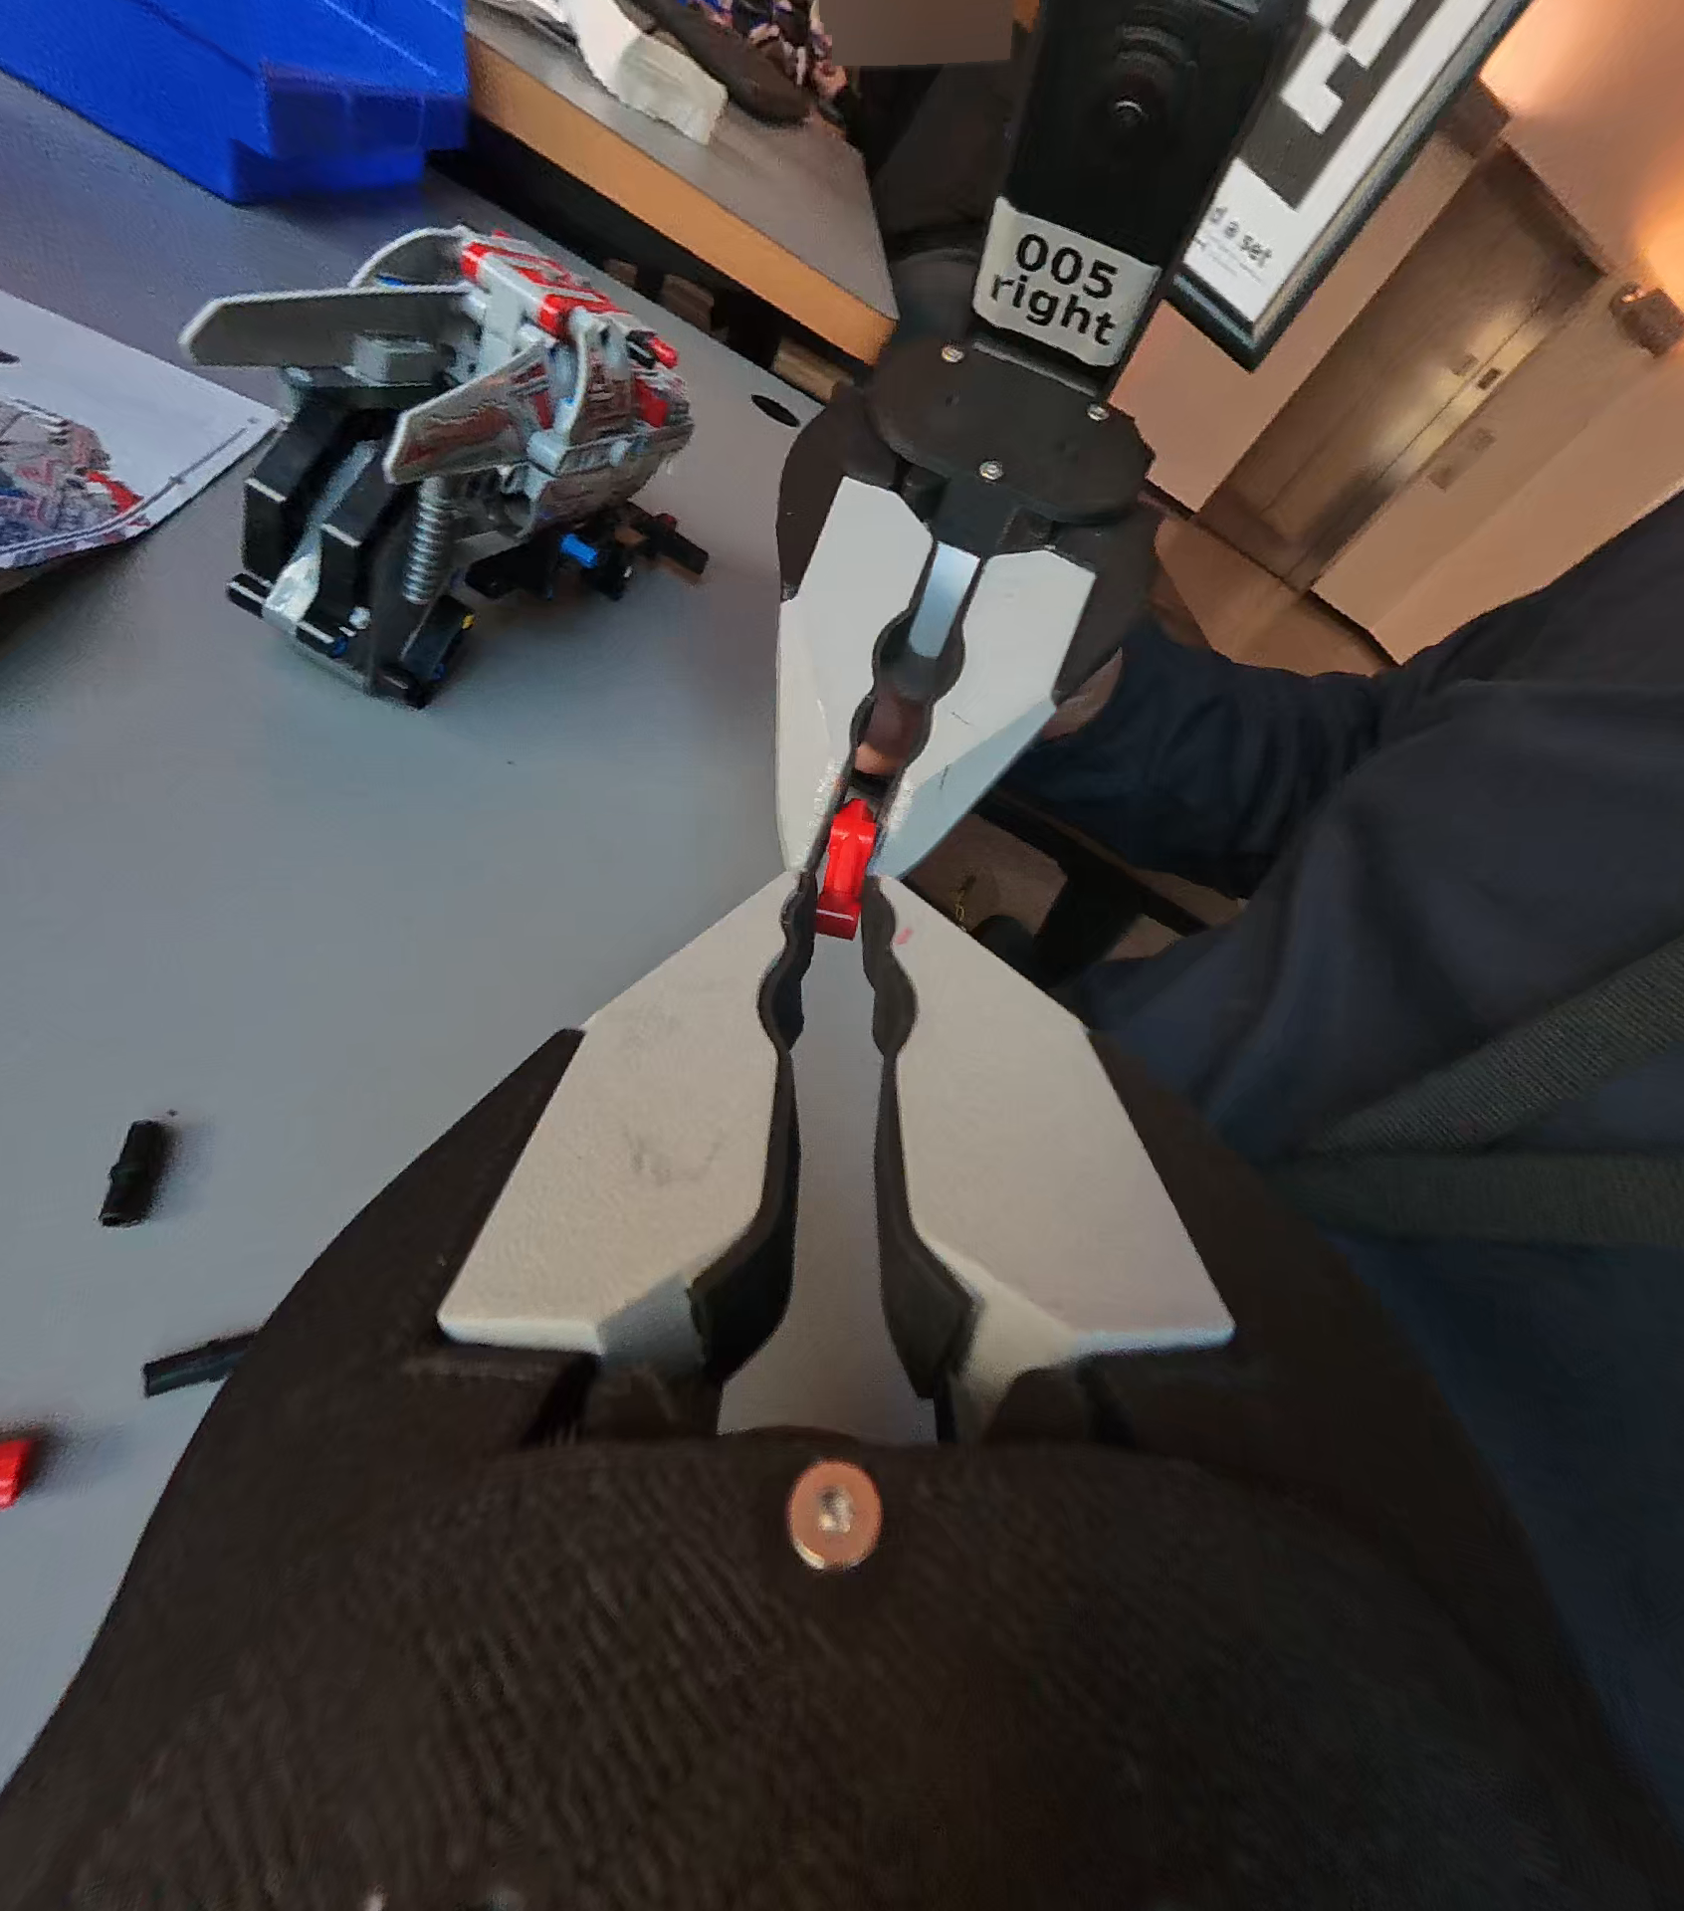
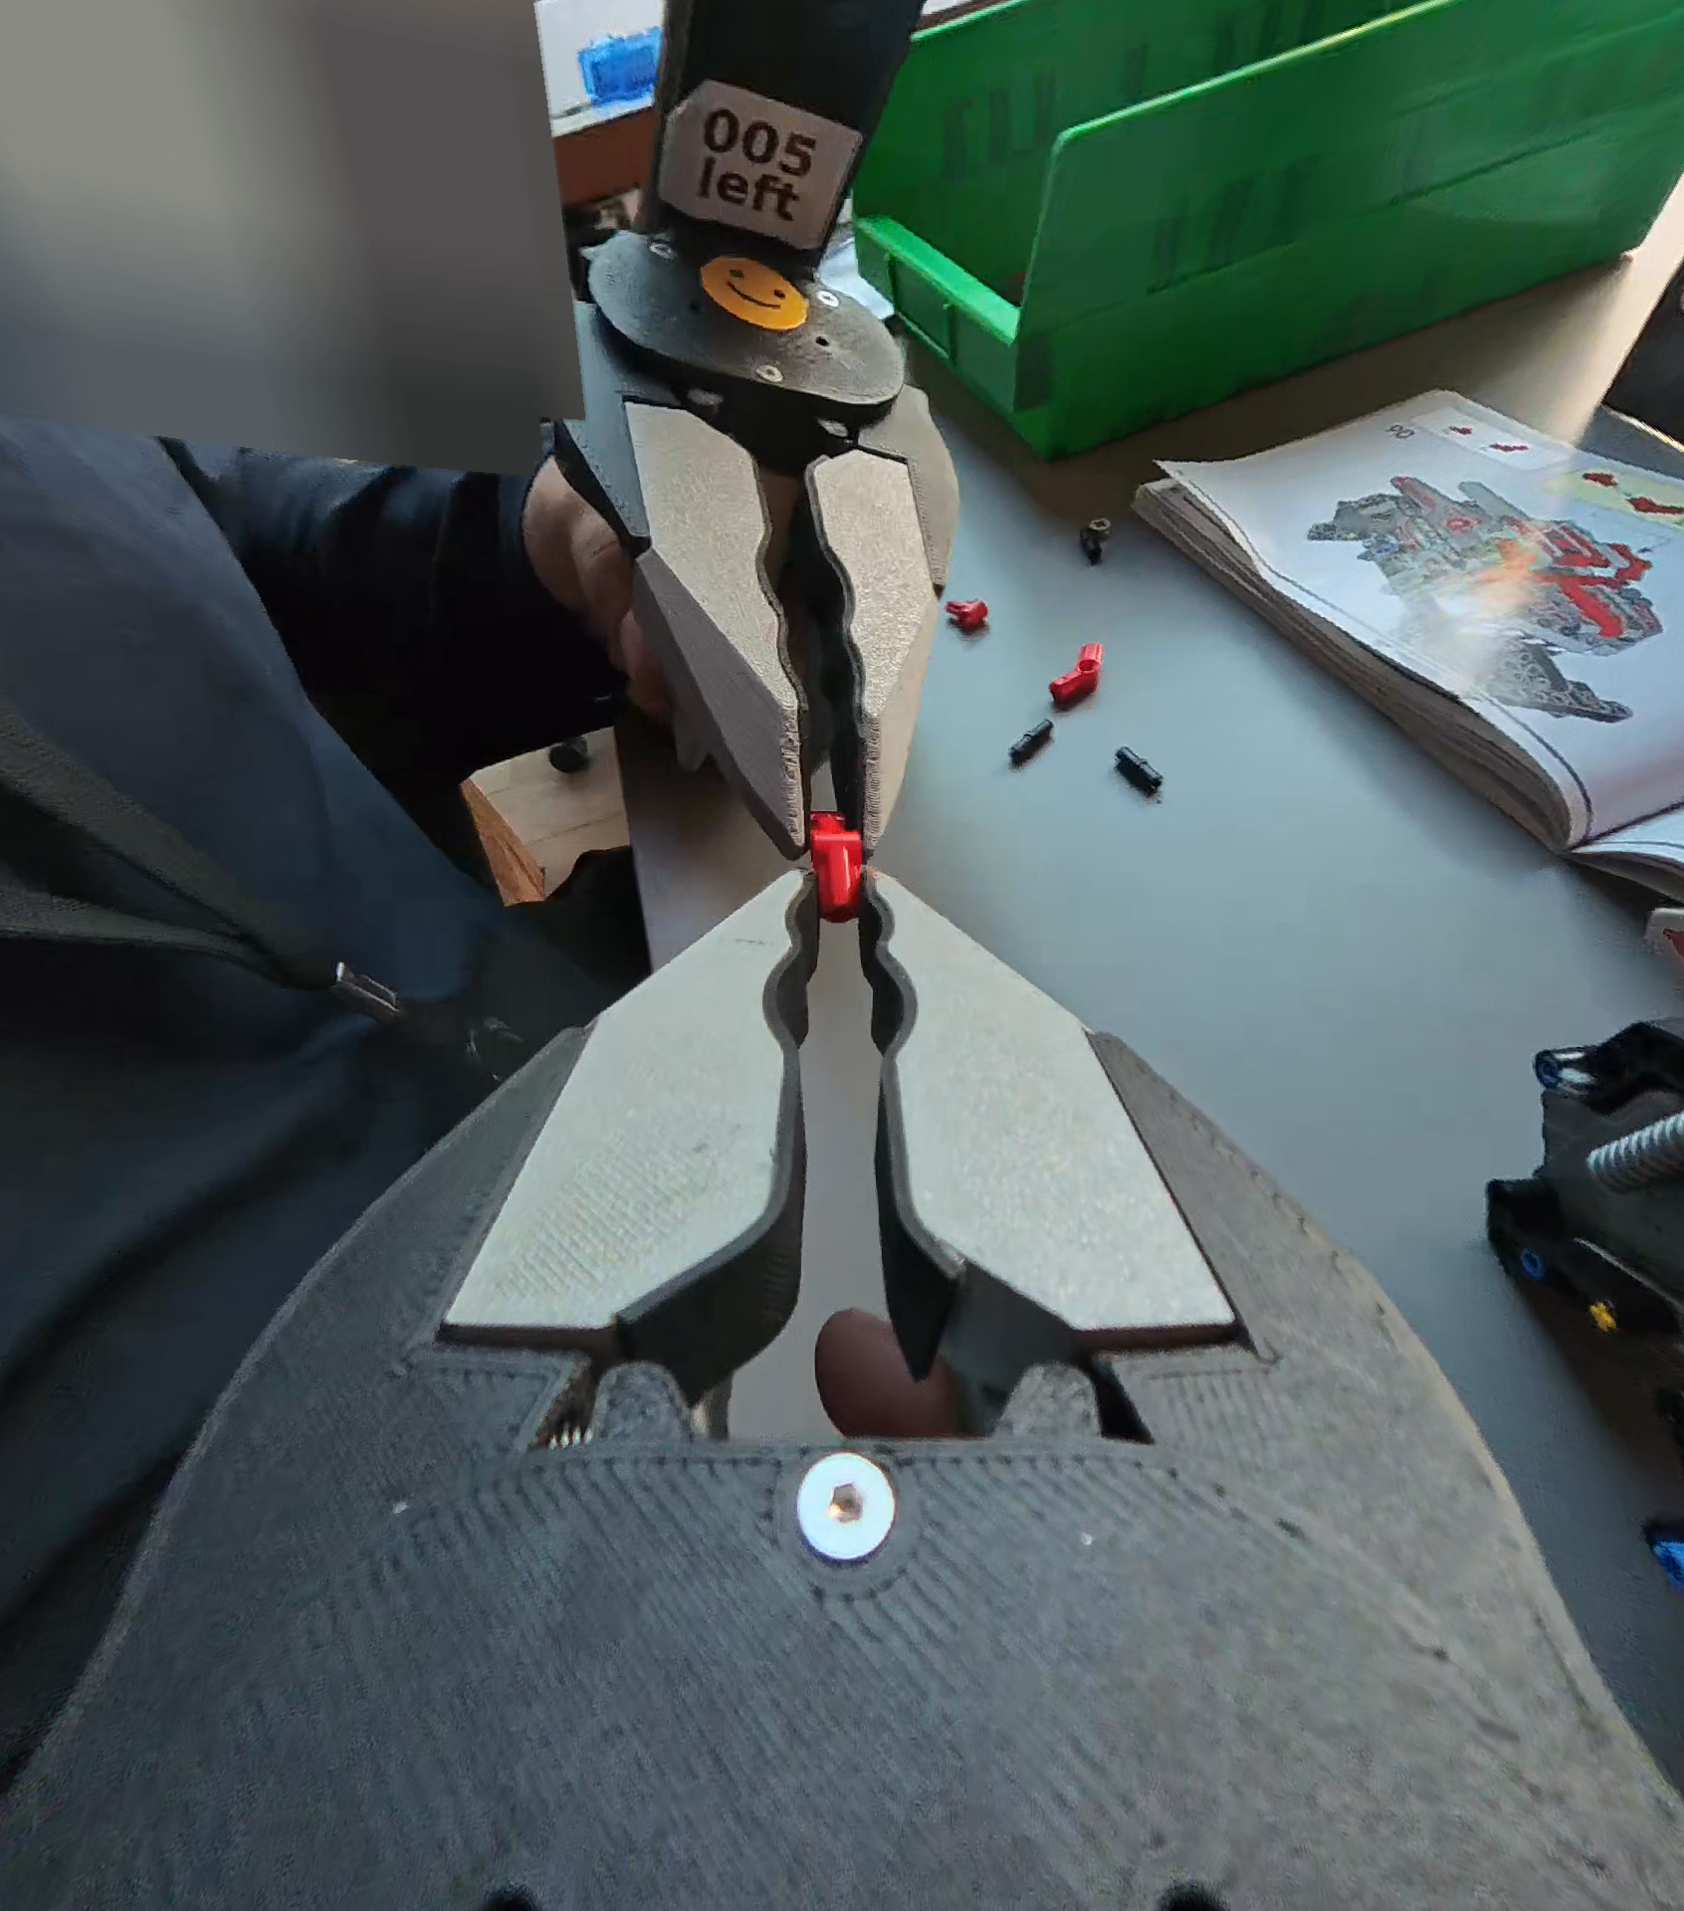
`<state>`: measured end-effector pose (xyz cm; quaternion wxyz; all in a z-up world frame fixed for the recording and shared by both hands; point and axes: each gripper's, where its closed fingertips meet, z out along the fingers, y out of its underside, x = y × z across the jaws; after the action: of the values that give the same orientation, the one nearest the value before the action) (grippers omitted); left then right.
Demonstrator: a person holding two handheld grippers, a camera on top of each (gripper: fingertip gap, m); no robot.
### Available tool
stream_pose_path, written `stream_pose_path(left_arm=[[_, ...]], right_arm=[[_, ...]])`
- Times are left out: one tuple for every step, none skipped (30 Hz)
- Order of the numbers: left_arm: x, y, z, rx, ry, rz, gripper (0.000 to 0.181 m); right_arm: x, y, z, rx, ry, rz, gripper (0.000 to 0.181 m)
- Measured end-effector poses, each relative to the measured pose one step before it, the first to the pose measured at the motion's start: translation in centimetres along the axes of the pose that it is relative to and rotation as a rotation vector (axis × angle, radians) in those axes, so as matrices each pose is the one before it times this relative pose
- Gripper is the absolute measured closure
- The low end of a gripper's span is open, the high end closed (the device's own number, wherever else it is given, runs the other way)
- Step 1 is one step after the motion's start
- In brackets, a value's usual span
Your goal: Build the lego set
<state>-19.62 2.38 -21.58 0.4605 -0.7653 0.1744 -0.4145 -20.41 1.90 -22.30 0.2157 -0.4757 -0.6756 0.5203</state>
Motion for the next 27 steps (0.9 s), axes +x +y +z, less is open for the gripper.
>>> stream_pose_path(left_arm=[[-0.195,-0.062,-0.051,0.0052,-0.0033,-0.0151,0.176],[-0.137,-0.161,-0.138,0.0123,-0.0010,-0.0122,0.176],[-0.132,-0.120,-0.195,0.0106,-0.0018,-0.0093,0.176],[-0.179,-0.015,-0.211,0.0021,-0.0067,-0.0034,0.176],[-0.294,-0.016,-0.234,0.0007,-0.0155,0.0007,0.176],[-0.338,-0.020,-0.222,0.0005,-0.0192,0.0015,0.176],[-0.257,0.000,-0.197,-0.0013,-0.0134,0.0020,0.176],[-0.207,0.023,-0.178,-0.0024,-0.0086,0.0019,0.176],[-0.267,-0.037,-0.185,0.0010,-0.0113,-0.0005,0.176],[-0.296,-0.125,-0.188,0.0081,-0.0114,-0.0042,0.176],[-0.171,-0.115,-0.187,0.0074,-0.0010,-0.0065,0.176],[-0.114,-0.068,-0.162,0.0049,0.0043,-0.0090,0.176],[-0.199,-0.113,-0.175,0.0074,-0.0007,-0.0106,0.176],[-0.220,-0.134,-0.193,0.0089,-0.0028,-0.0098,0.176],[-0.203,-0.126,-0.221,0.0080,-0.0015,-0.0082,0.176],[-0.234,-0.070,-0.226,0.0038,-0.0024,-0.0094,0.176],[-0.247,0.020,-0.196,-0.0027,-0.0031,-0.0121,0.176],[-0.177,0.027,-0.149,-0.0029,0.0030,-0.0134,0.176],[0.026,-0.006,-0.095,-0.0001,0.0161,-0.0142,0.176],[0.125,0.022,-0.036,-0.0021,0.0221,-0.0136,0.176],[-0.007,0.079,0.018,-0.0070,0.0120,-0.0141,0.176],[-0.011,0.095,0.047,-0.0084,0.0102,-0.0129,0.176],[0.029,0.090,0.057,-0.0083,0.0105,-0.0082,0.176],[0.070,0.068,0.040,-0.0056,0.0085,-0.0027,0.176],[0.061,0.022,0.009,-0.0018,0.0060,-0.0009,0.177],[0.041,0.007,-0.004,-0.0006,0.0046,-0.0017,0.176],[-0.033,-0.029,-0.021,0.0021,0.0012,-0.0036,0.176]], right_arm=[[0.208,-0.067,0.080,0.0062,0.0009,0.0064,0.177],[0.151,-0.157,0.076,0.0101,0.0000,0.0069,0.177],[0.143,-0.152,0.067,0.0084,0.0004,0.0056,0.177],[0.120,-0.091,0.071,0.0044,-0.0004,0.0033,0.176],[0.147,-0.062,0.060,0.0014,0.0017,0.0028,0.174],[0.193,-0.021,0.048,0.0004,0.0053,0.0016,0.171],[0.214,-0.010,0.038,-0.0004,0.0055,0.0000,0.171],[0.156,-0.005,0.036,-0.0008,0.0013,-0.0002,0.172],[0.154,0.013,0.061,-0.0017,0.0010,0.0022,0.173],[0.202,0.047,0.096,-0.0046,0.0032,0.0039,0.172],[0.173,0.041,0.131,-0.0063,0.0041,0.0035,0.171],[0.144,0.024,0.163,-0.0066,0.0050,0.0003,0.167],[0.162,0.043,0.199,-0.0073,0.0091,-0.0039,0.165],[0.217,0.046,0.219,-0.0073,0.0130,-0.0057,0.164],[0.235,0.024,0.230,-0.0062,0.0137,-0.0055,0.163],[0.235,-0.023,0.218,-0.0026,0.0138,-0.0052,0.162],[0.285,-0.094,0.177,0.0017,0.0156,-0.0046,0.161],[0.287,-0.200,0.152,0.0060,0.0146,-0.0045,0.161],[0.173,-0.282,0.149,0.0100,0.0062,-0.0071,0.161],[0.017,-0.265,0.152,0.0089,-0.0050,-0.0099,0.162],[-0.040,-0.129,0.209,0.0000,-0.0114,-0.0084,0.162],[-0.014,0.039,0.261,-0.0102,-0.0122,-0.0035,0.162],[-0.050,0.065,0.275,-0.0106,-0.0146,-0.0014,0.162],[-0.156,-0.035,0.242,-0.0024,-0.0176,-0.0024,0.162],[-0.210,-0.081,0.207,-0.0007,-0.0174,-0.0047,0.163],[-0.139,-0.056,0.166,-0.0022,-0.0090,-0.0082,0.166],[-0.115,-0.040,0.140,-0.0022,-0.0035,-0.0135,0.171]])
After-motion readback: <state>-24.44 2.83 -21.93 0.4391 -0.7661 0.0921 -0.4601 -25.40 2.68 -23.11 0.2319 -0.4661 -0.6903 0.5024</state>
